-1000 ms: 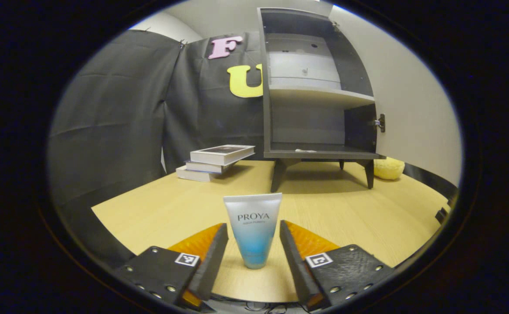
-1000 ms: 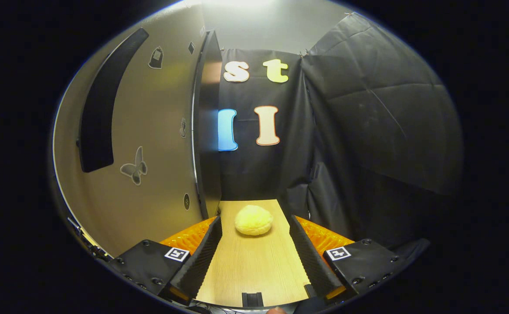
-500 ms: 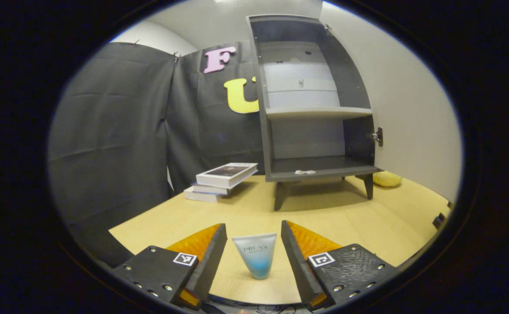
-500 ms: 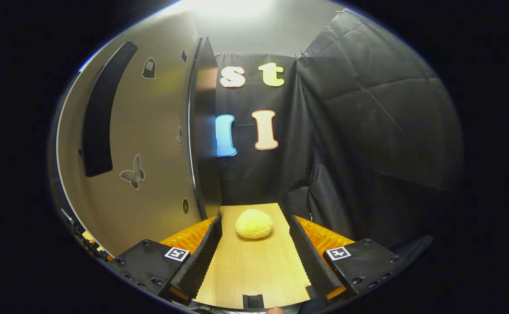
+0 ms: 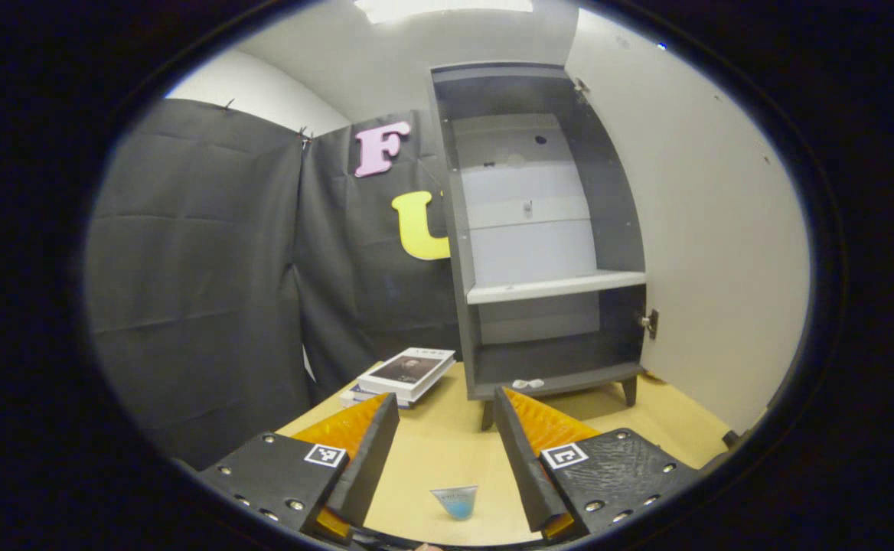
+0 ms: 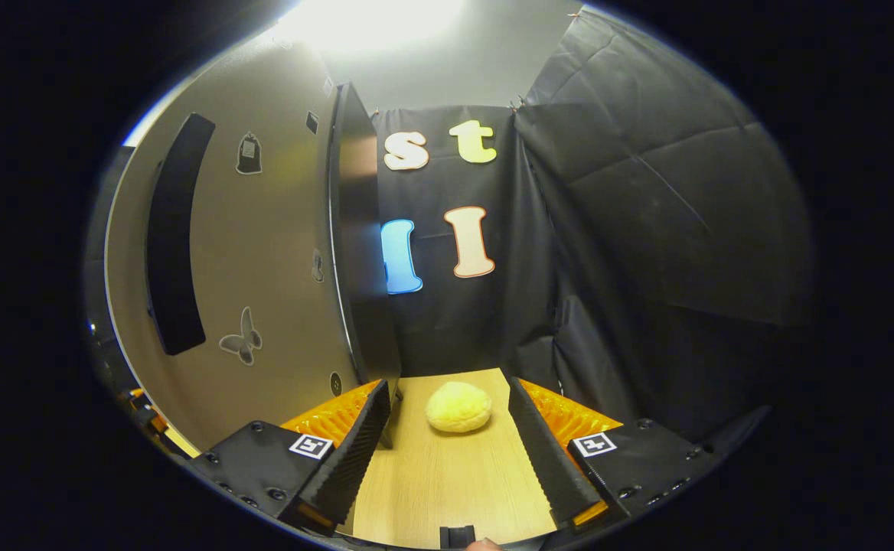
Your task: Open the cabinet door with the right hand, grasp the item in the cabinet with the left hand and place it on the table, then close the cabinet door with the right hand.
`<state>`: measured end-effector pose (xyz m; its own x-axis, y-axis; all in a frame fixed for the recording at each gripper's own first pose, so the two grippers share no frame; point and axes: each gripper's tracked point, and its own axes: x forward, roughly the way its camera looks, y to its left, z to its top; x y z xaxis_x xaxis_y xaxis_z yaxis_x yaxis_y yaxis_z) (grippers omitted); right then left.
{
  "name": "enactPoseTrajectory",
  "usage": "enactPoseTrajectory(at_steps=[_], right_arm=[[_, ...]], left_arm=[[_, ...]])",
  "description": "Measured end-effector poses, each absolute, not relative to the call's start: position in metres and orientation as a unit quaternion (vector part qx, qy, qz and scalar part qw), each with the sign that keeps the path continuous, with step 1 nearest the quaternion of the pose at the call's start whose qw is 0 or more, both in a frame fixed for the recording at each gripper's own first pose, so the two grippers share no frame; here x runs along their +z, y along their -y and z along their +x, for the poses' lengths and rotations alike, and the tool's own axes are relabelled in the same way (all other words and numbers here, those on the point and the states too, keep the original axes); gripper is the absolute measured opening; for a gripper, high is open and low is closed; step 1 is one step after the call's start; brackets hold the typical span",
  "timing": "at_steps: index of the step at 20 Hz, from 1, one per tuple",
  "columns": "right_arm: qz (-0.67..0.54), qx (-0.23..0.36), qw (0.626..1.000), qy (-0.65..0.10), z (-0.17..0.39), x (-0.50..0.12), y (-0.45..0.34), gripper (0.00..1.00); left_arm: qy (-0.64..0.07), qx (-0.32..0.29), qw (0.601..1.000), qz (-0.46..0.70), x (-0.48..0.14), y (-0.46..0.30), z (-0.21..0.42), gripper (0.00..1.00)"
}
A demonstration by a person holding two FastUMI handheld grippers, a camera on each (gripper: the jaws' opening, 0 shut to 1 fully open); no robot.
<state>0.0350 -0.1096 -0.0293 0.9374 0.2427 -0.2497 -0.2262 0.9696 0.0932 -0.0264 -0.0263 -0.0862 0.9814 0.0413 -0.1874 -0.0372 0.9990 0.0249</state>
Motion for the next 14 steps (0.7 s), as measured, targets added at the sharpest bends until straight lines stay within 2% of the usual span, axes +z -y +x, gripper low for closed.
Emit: enactPoseTrajectory(at_steps=[1, 2, 4, 6, 7, 8, 9, 10, 14], right_arm=[[0.024, 0.117, 0.985, -0.125, 0.035, -0.025, 0.111, 0.98], [0.016, 0.115, 0.986, -0.12, 0.035, -0.02, 0.111, 0.98], [0.013, 0.113, 0.987, -0.113, 0.033, -0.012, 0.111, 1.0], [0.018, 0.107, 0.988, -0.111, 0.03, -0.004, 0.11, 0.98], [0.022, 0.103, 0.988, -0.111, 0.028, 0.0, 0.11, 0.93], [0.026, 0.096, 0.989, -0.11, 0.024, 0.005, 0.11, 0.98], [0.03, 0.089, 0.99, -0.11, 0.02, 0.01, 0.11, 0.93], [0.033, 0.08, 0.99, -0.109, 0.017, 0.015, 0.11, 0.98], [0.045, 0.053, 0.992, -0.109, 0.0, 0.038, 0.104, 0.98]], left_arm=[[-0.086, 0.02, 0.996, 0.008, -0.071, 0.025, -0.024, 0.78], [-0.08, 0.022, 0.996, 0.008, -0.059, 0.022, -0.022, 0.75], [-0.071, 0.024, 0.997, 0.009, -0.036, 0.014, -0.016, 0.75], [-0.064, 0.026, 0.998, 0.007, -0.017, 0.004, -0.008, 0.77], [-0.066, 0.027, 0.997, 0.004, -0.01, -0.001, -0.004, 0.75], [-0.062, 0.024, 0.998, 0.0, -0.003, -0.005, -0.002, 0.78], [-0.063, 0.023, 0.998, -0.002, 0.003, -0.01, 0.001, 0.75], [-0.06, 0.021, 0.998, -0.003, 0.006, -0.018, 0.004, 0.77], [-0.057, 0.02, 0.998, 0.003, 0.009, -0.048, 0.006, 0.75]])
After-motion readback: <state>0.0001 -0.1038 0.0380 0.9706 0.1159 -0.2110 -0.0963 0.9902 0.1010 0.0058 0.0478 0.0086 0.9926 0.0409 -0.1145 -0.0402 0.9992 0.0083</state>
